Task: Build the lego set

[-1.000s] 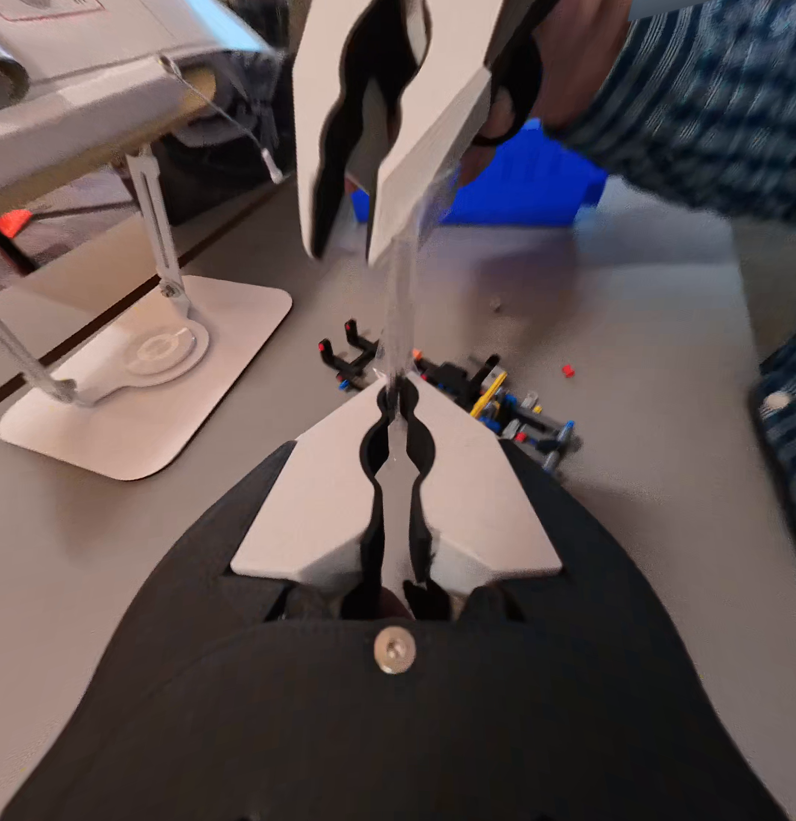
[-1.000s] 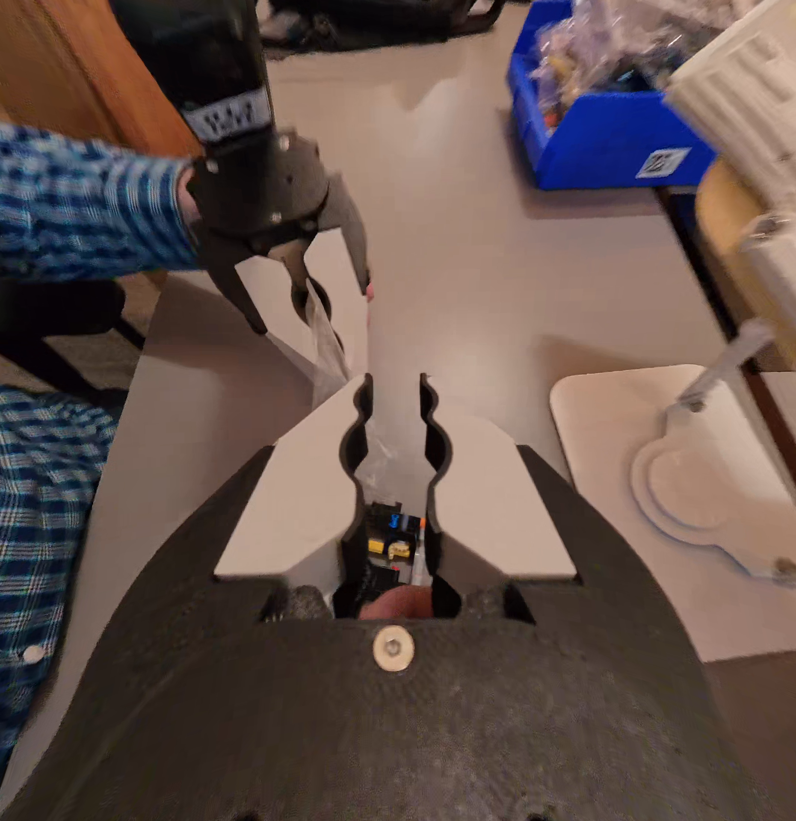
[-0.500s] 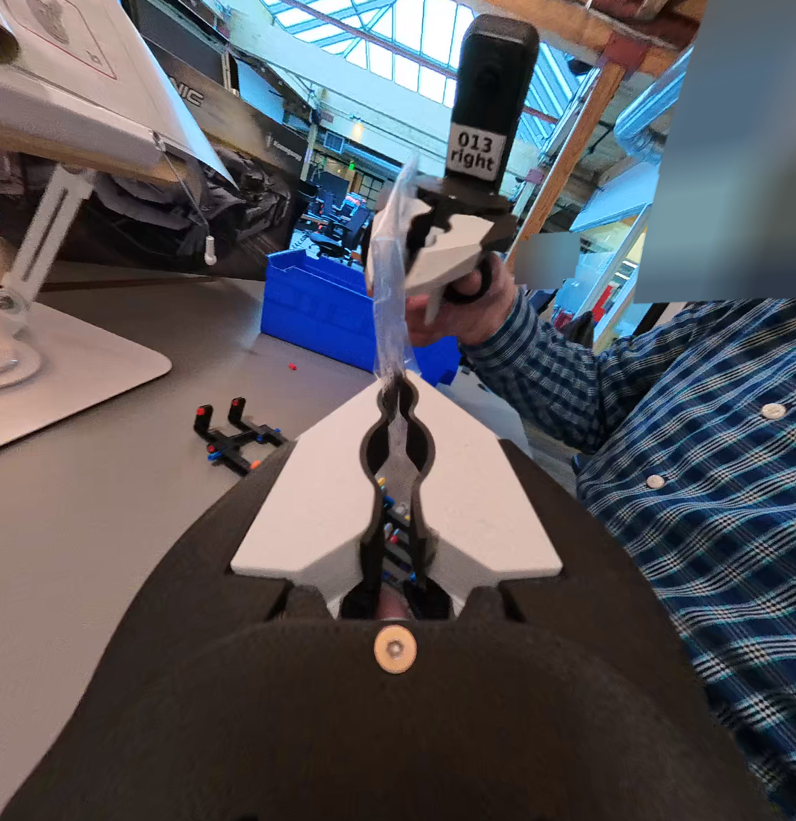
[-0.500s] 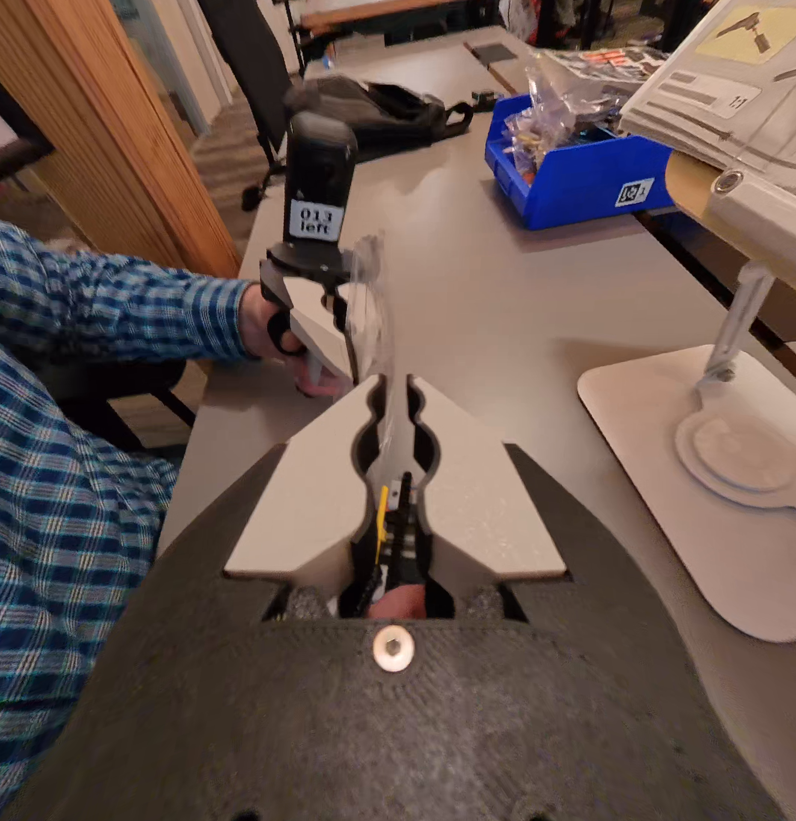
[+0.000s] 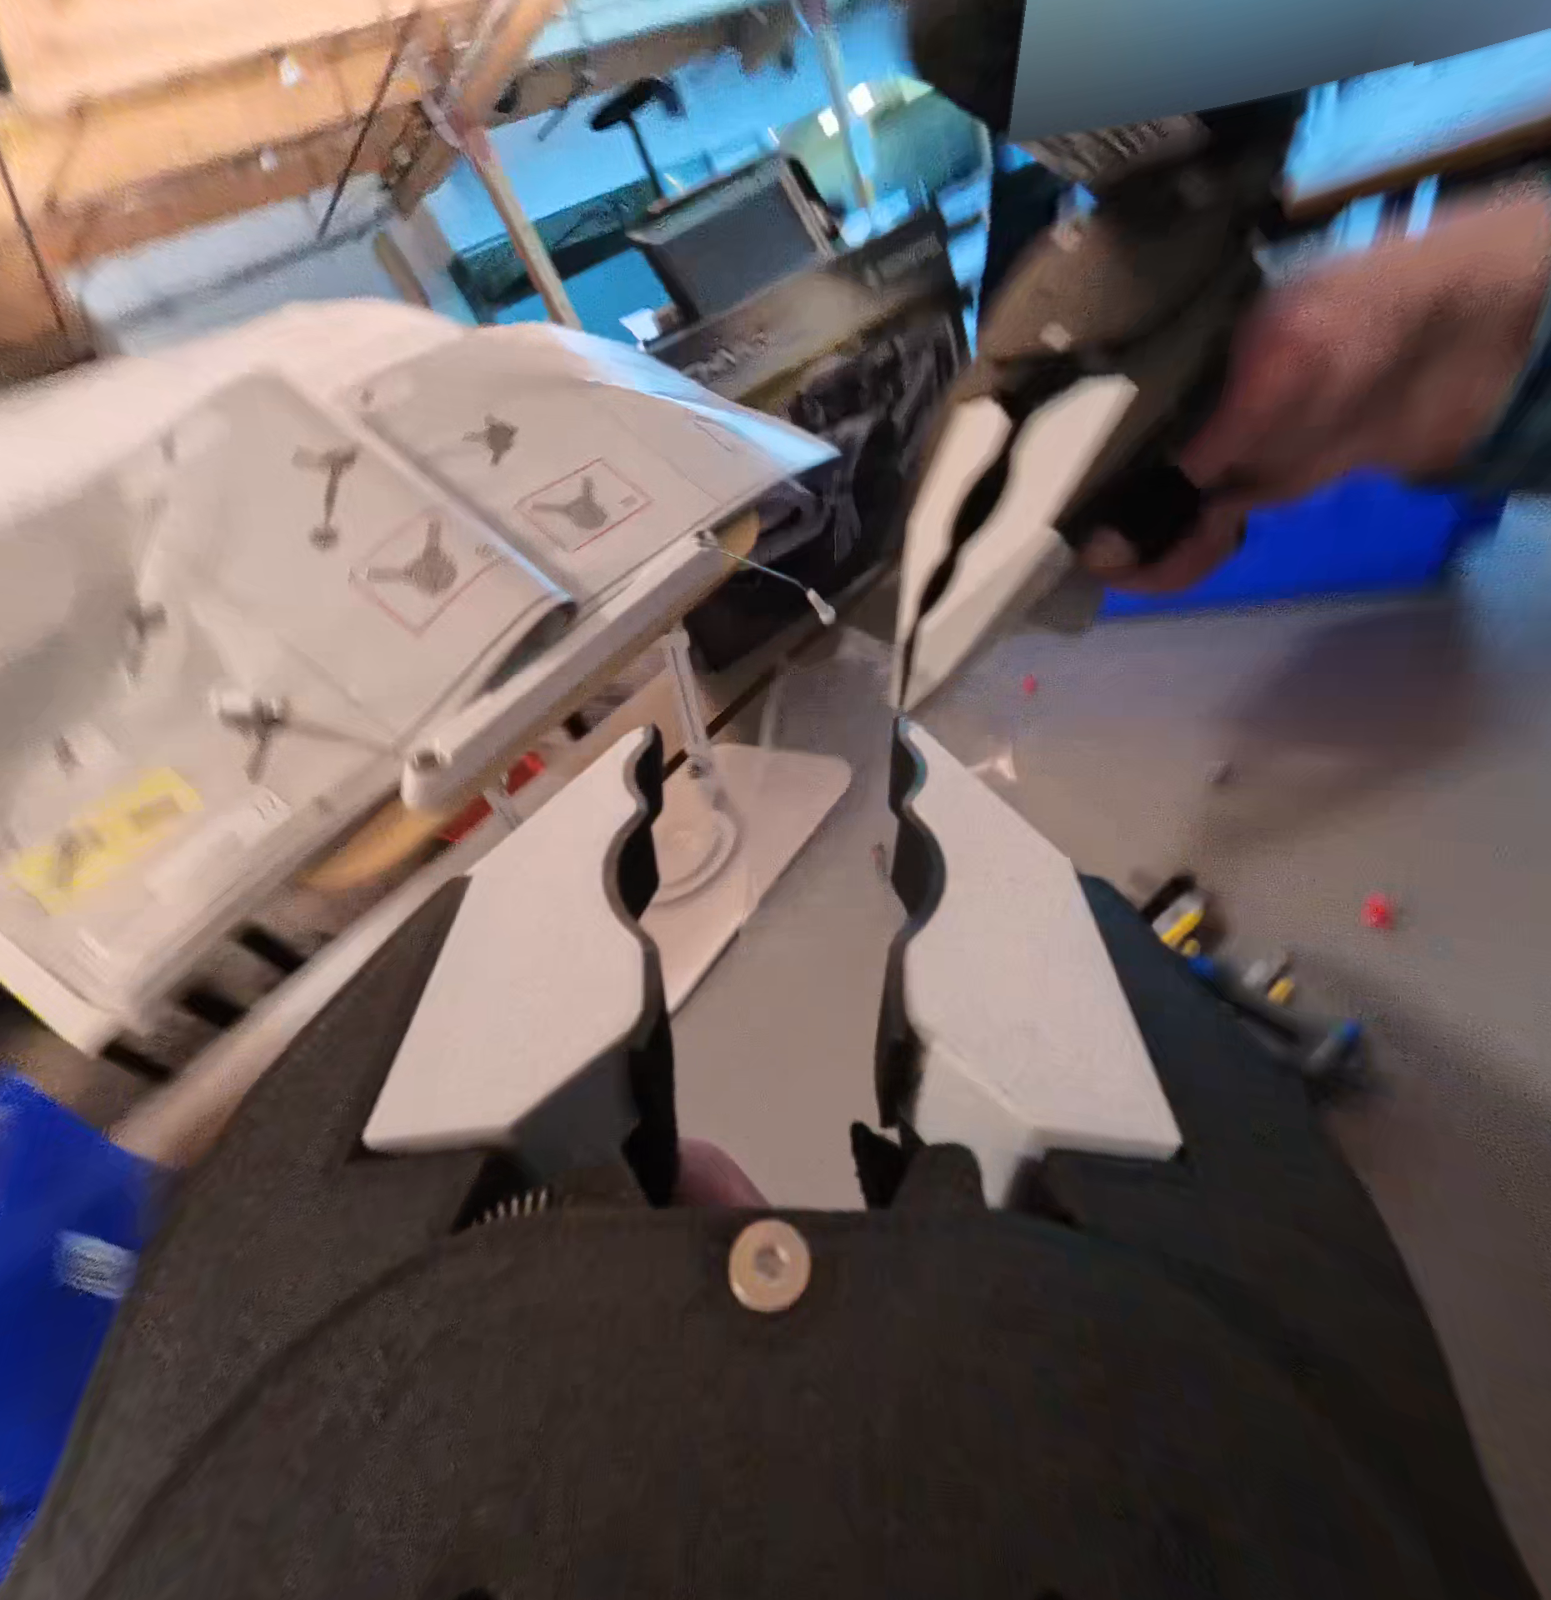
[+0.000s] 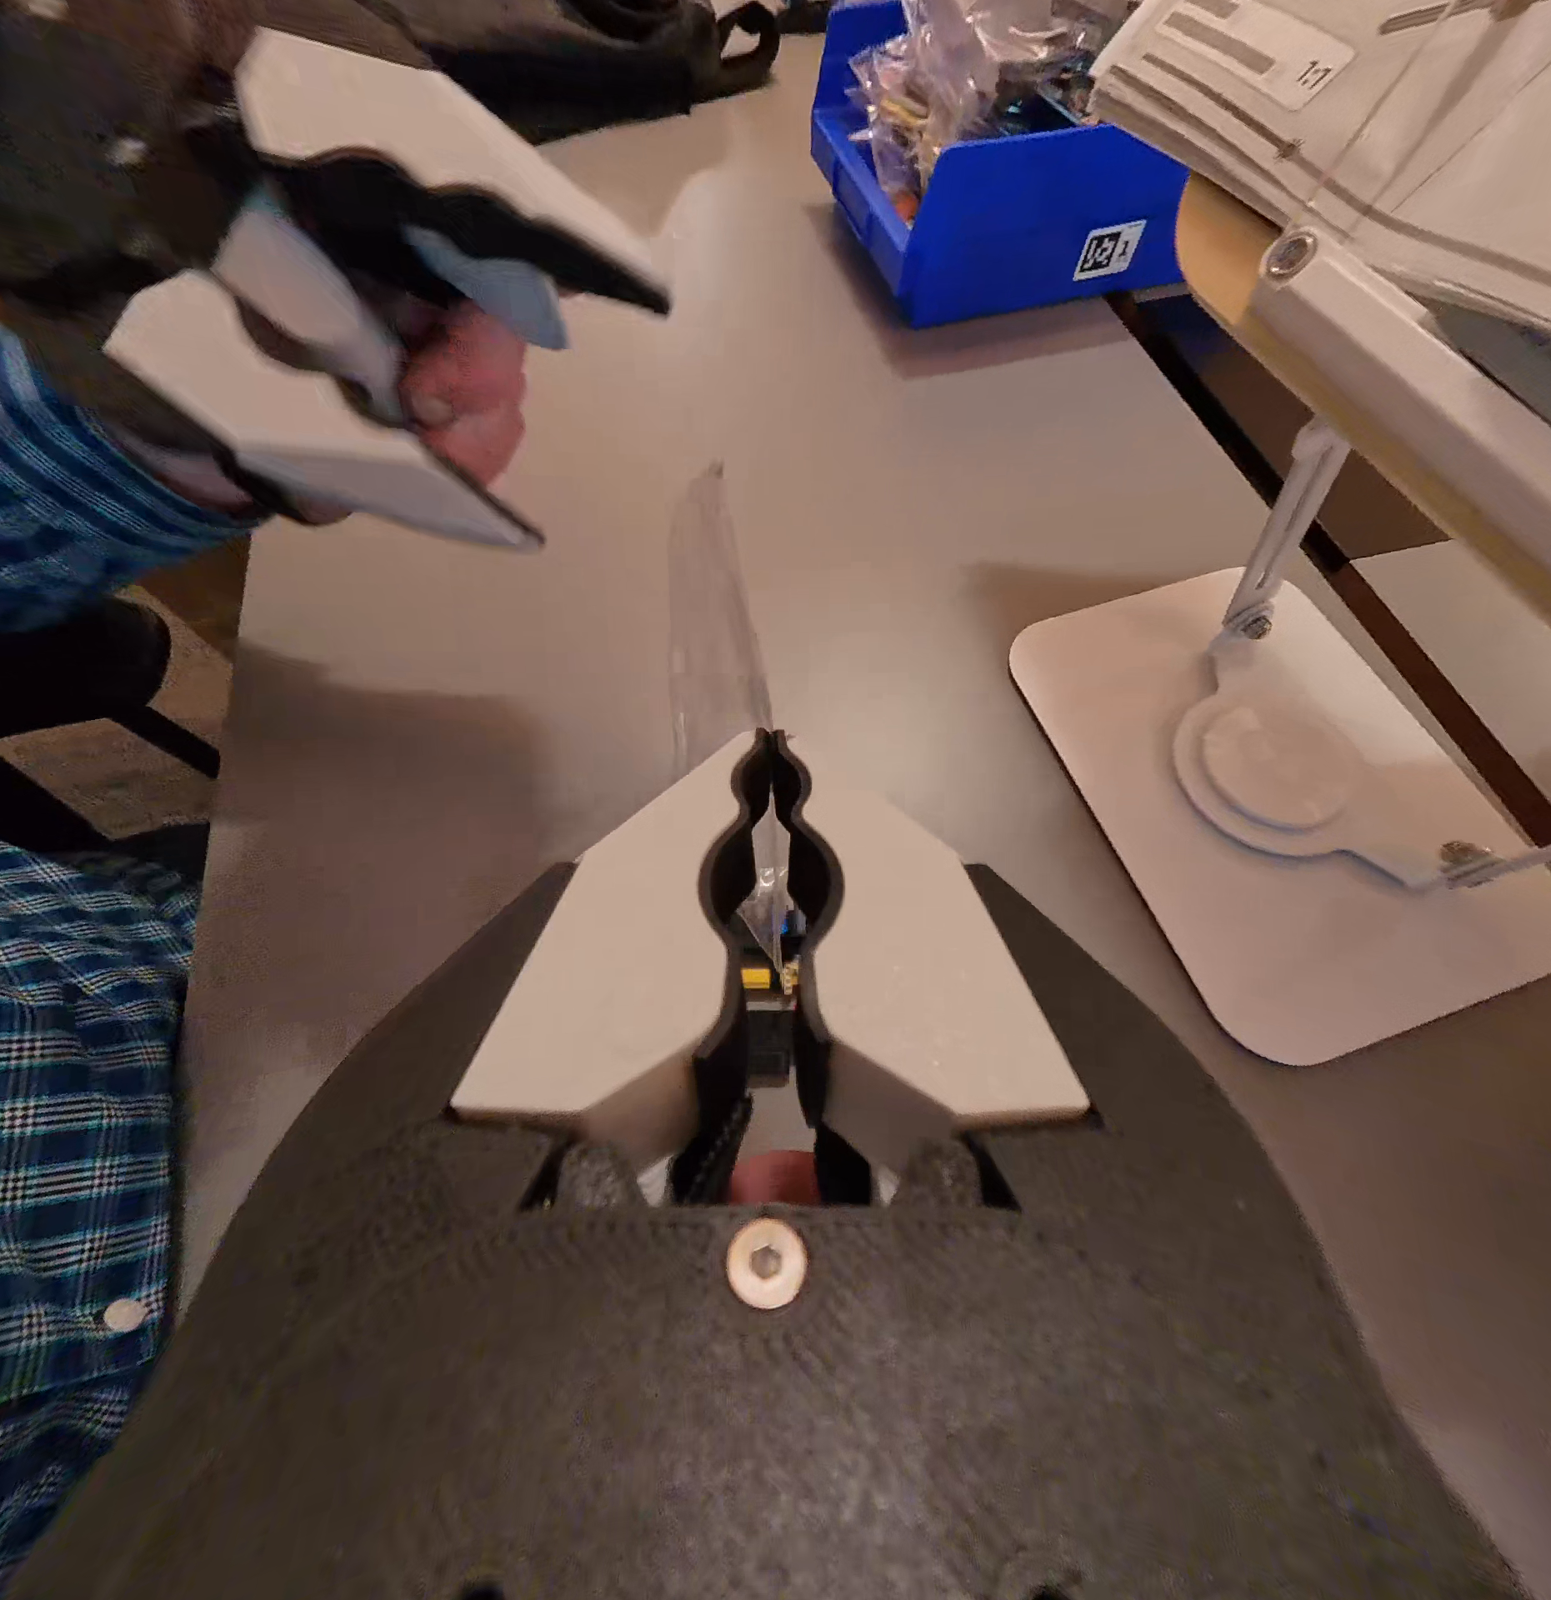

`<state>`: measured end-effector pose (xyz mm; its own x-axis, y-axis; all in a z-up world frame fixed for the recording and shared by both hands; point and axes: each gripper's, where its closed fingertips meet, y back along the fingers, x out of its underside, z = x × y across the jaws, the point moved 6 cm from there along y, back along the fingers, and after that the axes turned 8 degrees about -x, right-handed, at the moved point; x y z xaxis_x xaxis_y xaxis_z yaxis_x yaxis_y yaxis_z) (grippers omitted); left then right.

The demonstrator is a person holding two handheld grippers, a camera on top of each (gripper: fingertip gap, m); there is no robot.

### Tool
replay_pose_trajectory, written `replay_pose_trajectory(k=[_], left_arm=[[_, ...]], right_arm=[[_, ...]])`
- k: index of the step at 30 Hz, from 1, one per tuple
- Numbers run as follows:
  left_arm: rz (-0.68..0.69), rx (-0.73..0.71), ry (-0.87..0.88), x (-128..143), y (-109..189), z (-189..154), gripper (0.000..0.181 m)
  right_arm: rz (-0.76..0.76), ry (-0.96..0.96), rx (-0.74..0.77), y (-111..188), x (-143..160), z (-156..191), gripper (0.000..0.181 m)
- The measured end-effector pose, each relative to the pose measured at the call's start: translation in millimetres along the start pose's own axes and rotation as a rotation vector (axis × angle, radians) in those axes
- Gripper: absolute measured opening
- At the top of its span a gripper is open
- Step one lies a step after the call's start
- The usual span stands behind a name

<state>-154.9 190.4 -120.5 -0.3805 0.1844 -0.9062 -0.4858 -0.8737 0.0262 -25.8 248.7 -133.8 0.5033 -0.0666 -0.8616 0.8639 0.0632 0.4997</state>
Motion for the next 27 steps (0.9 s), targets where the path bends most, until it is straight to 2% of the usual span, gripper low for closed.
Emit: replay_pose_trajectory(k=[3, 6, 8, 10, 13, 17, 22, 27], left_arm=[[0.082, 0.064, -0.414, -2.8, -7.9, -32.6, 0.04], [0.155, 0.08, -0.604, 6.0, -21.4, -41.7, 0.046], [0.186, 0.103, -0.635, 13.8, -28.0, -41.0, 0.047], [0.21, 0.099, -0.693, 20.3, -31.6, -37.1, 0.034], [0.2, 0.105, -0.68, 24.2, -35.2, -37.0, 0.022], [0.155, 0.018, -0.72, 30.1, -37.9, -33.8, 0.0], [0.087, -0.031, -0.719, 34.6, -40.5, -37.3, 0.0], [0.055, -0.001, -0.651, 37.9, -40.5, -37.8, 0.0]], right_arm=[[0.053, 0.008, -0.012, -8.1, 1.8, 0.7, 0.0], [0.081, -0.002, -0.059, -14.2, 1.9, 3.0, 0.0], [0.102, -0.007, -0.084, -17.2, 2.3, 3.9, 0.0], [0.11, -0.023, -0.108, -19.2, 3.5, 2.9, 0.0], [0.117, -0.065, -0.142, -22.4, 7.5, -1.6, 0.0], [0.098, -0.135, -0.172, -22.3, 11.9, -10.3, 0.0], [0.07, -0.2, -0.195, -20.4, 14.3, -18.4, 0.0], [0.067, -0.244, -0.221, -20.9, 18.5, -23.8, 0.0]])
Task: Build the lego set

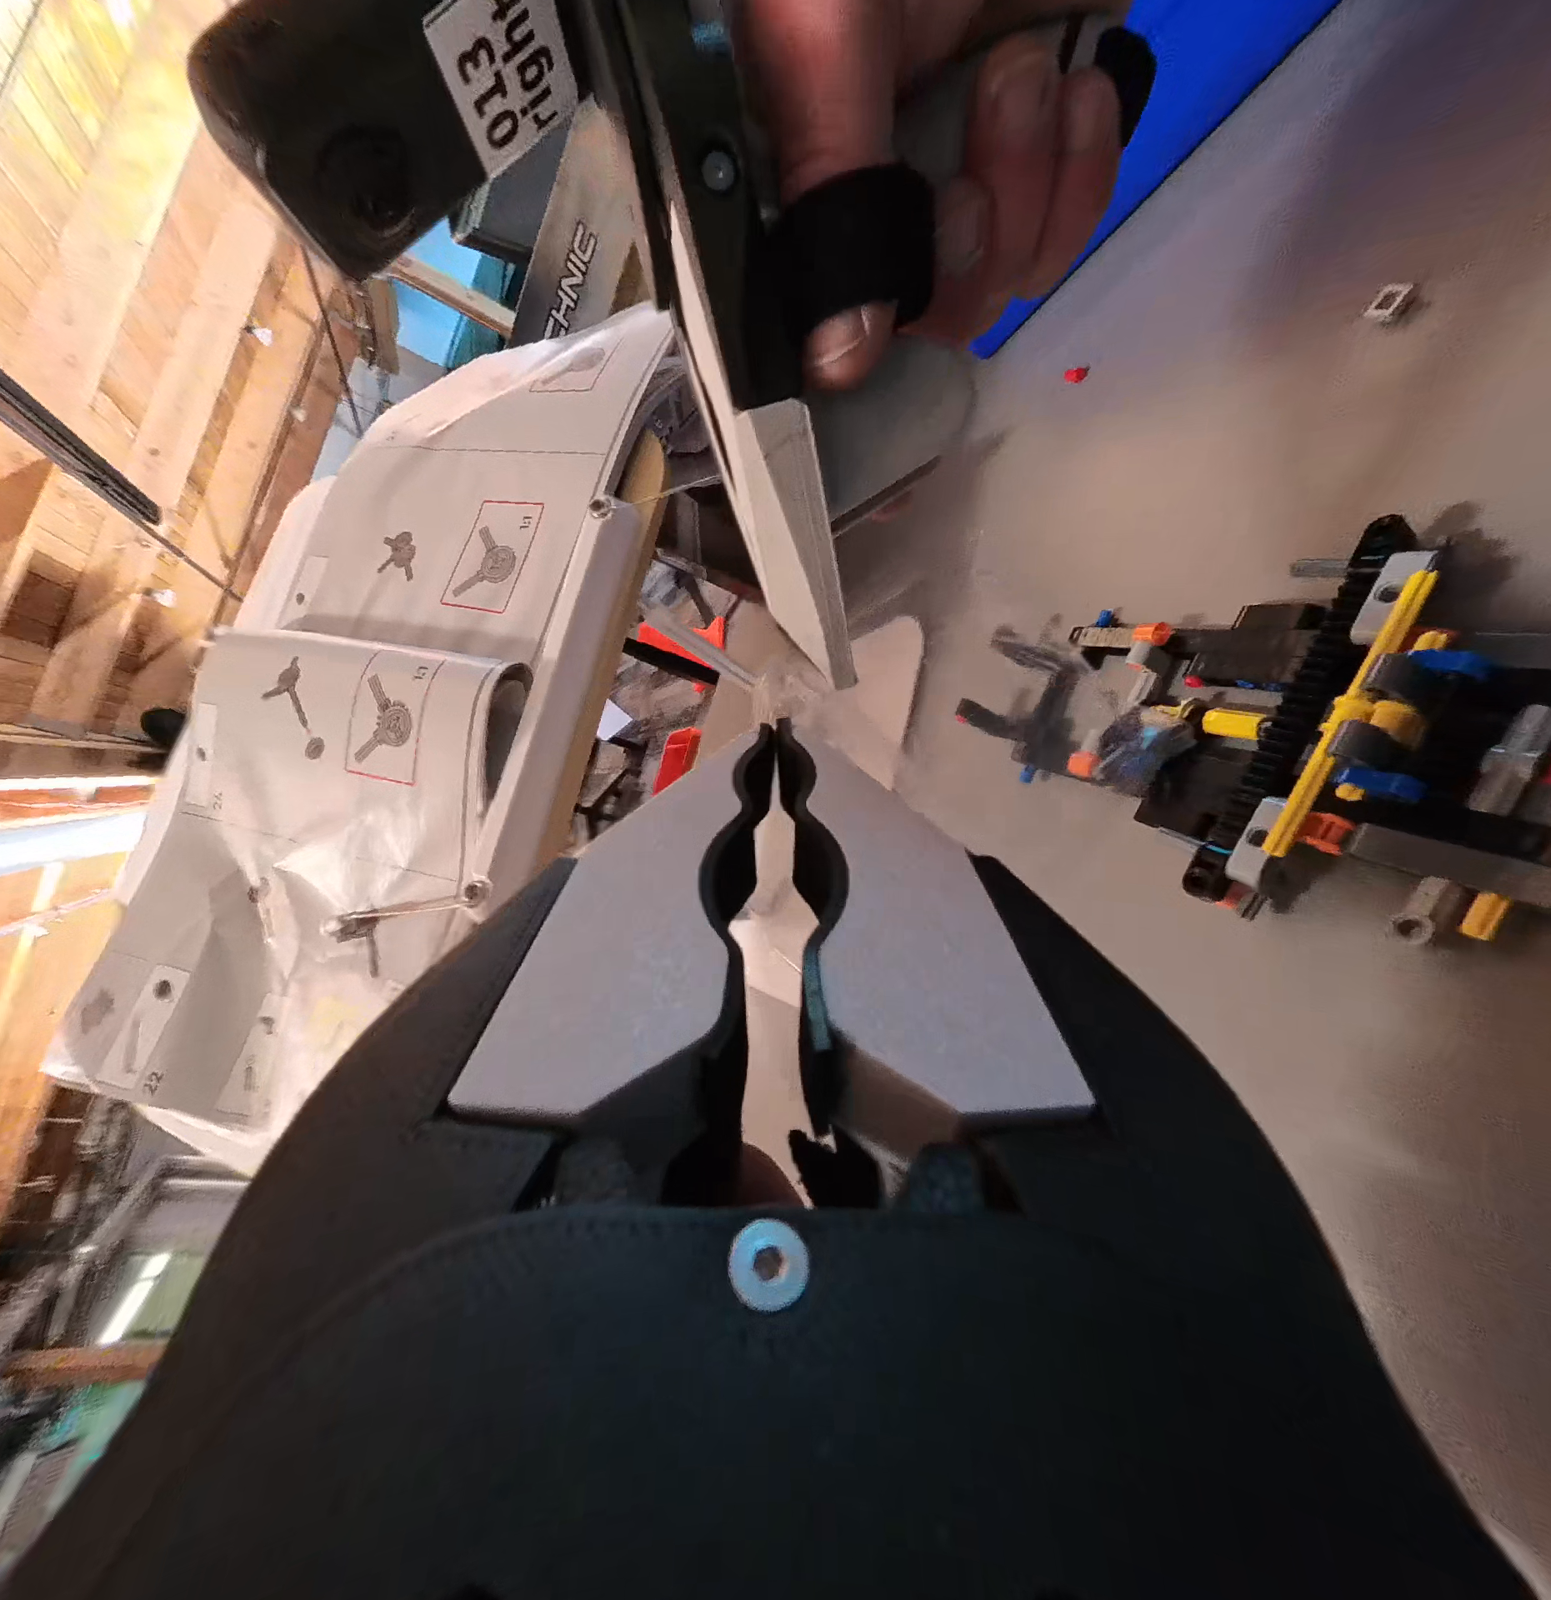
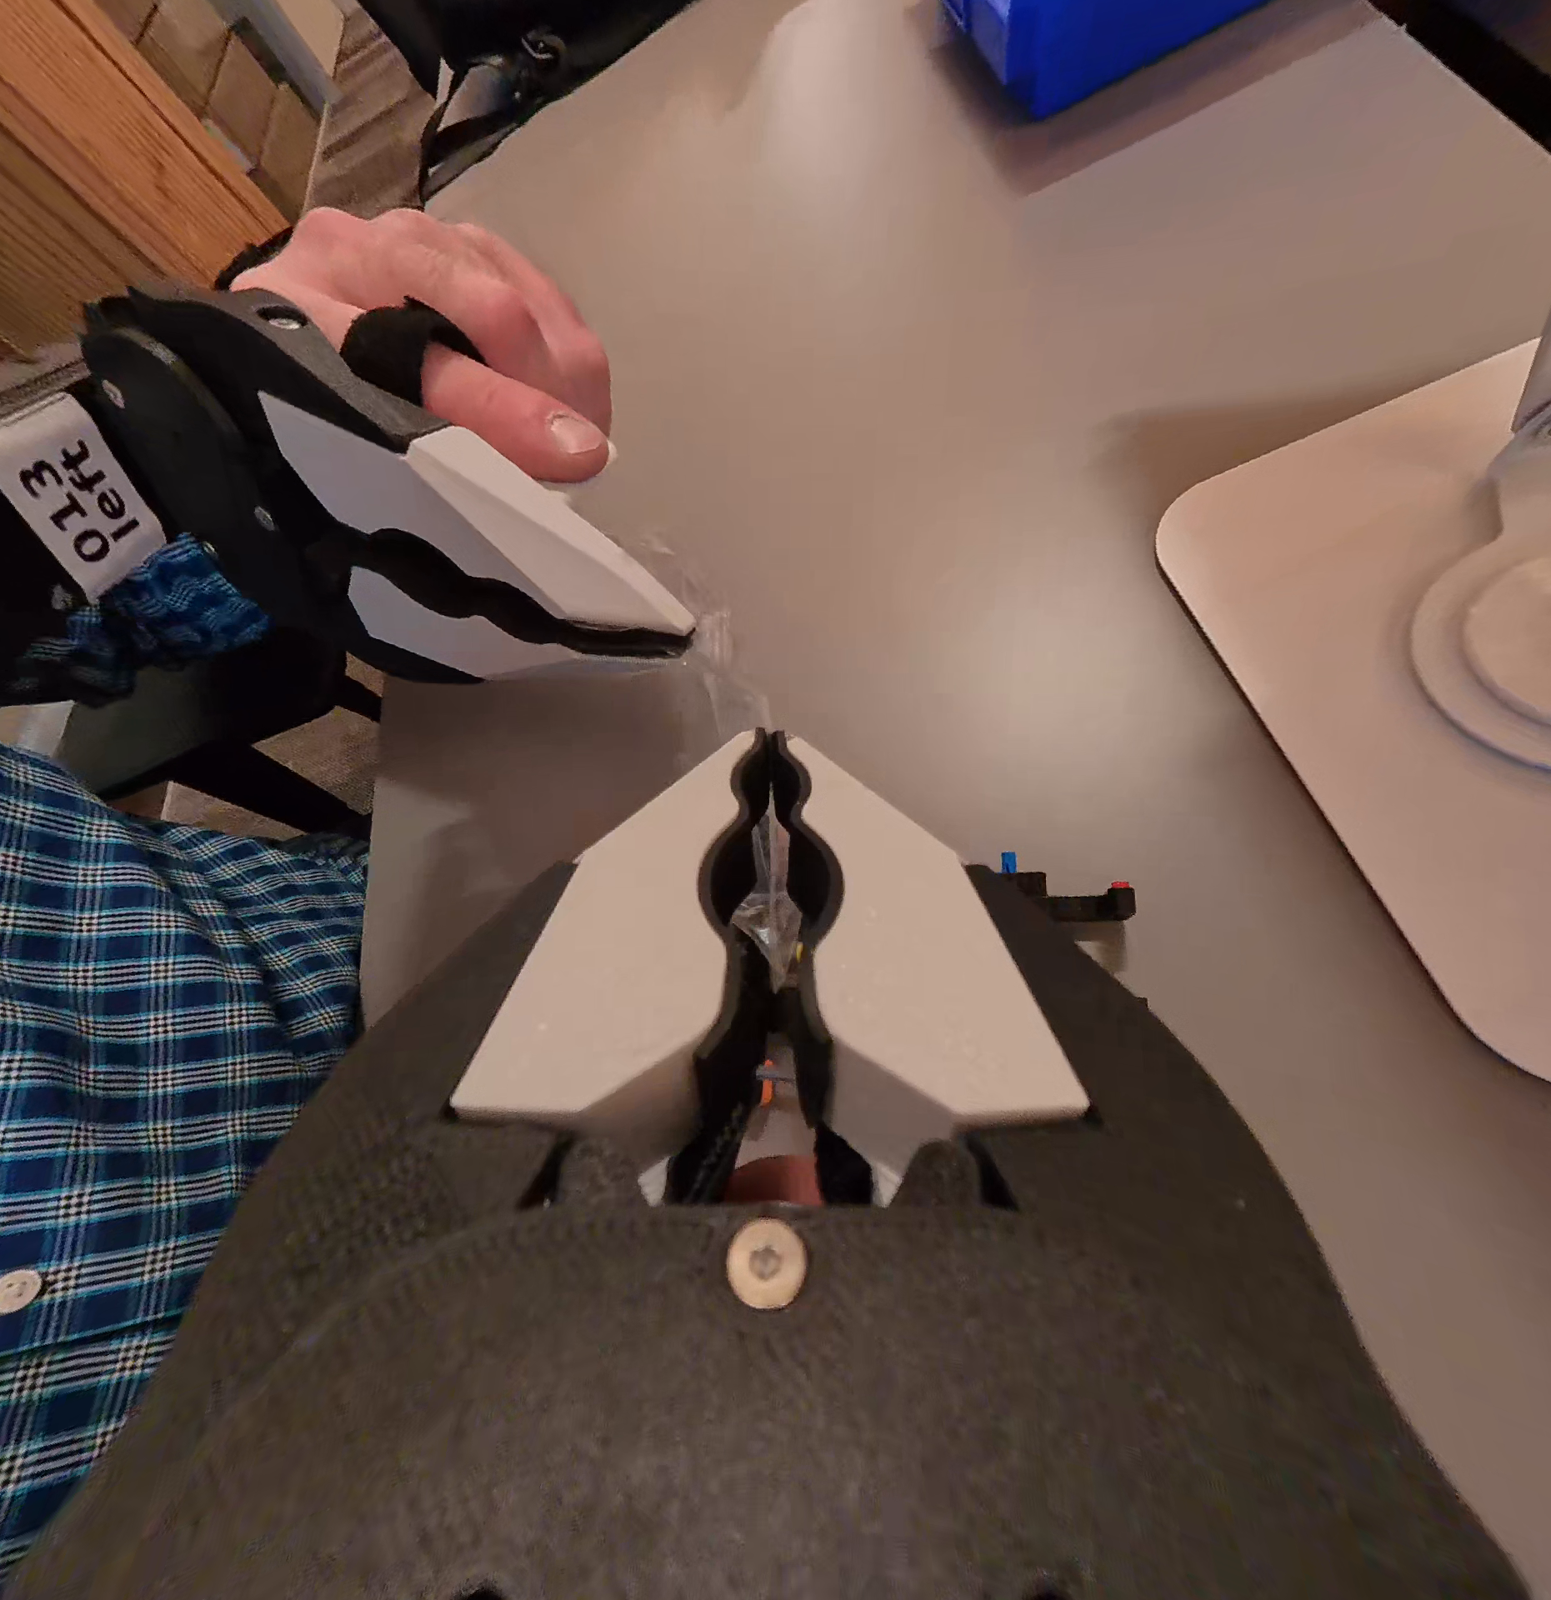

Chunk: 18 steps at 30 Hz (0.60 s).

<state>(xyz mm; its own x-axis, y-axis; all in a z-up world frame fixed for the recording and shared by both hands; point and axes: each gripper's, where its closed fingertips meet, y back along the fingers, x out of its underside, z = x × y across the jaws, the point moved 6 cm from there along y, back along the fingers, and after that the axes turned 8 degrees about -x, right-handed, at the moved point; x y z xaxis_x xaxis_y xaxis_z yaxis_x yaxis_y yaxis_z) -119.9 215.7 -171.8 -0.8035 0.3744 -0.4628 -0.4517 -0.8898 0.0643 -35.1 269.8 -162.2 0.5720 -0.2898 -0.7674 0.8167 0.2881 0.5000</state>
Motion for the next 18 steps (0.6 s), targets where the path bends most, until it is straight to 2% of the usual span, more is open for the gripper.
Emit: replay_pose_trajectory(k=[5, 10, 18], left_arm=[[-0.017, 0.006, 0.135, 4.5, 5.6, 7.0, 0.0], [-0.034, 0.068, 0.074, -6.1, 8.3, 1.1, 0.0], [0.005, 0.099, 0.05, -0.7, 4.8, -5.4, 0.0]], right_arm=[[-0.024, -0.021, 0.014, 6.2, 0.3, -4.9, 0.0], [-0.012, -0.014, 0.035, 6.6, 0.9, -6.2, 0.0], [-0.068, -0.046, 0.065, 8.2, 9.4, -11.4, 0.0]])
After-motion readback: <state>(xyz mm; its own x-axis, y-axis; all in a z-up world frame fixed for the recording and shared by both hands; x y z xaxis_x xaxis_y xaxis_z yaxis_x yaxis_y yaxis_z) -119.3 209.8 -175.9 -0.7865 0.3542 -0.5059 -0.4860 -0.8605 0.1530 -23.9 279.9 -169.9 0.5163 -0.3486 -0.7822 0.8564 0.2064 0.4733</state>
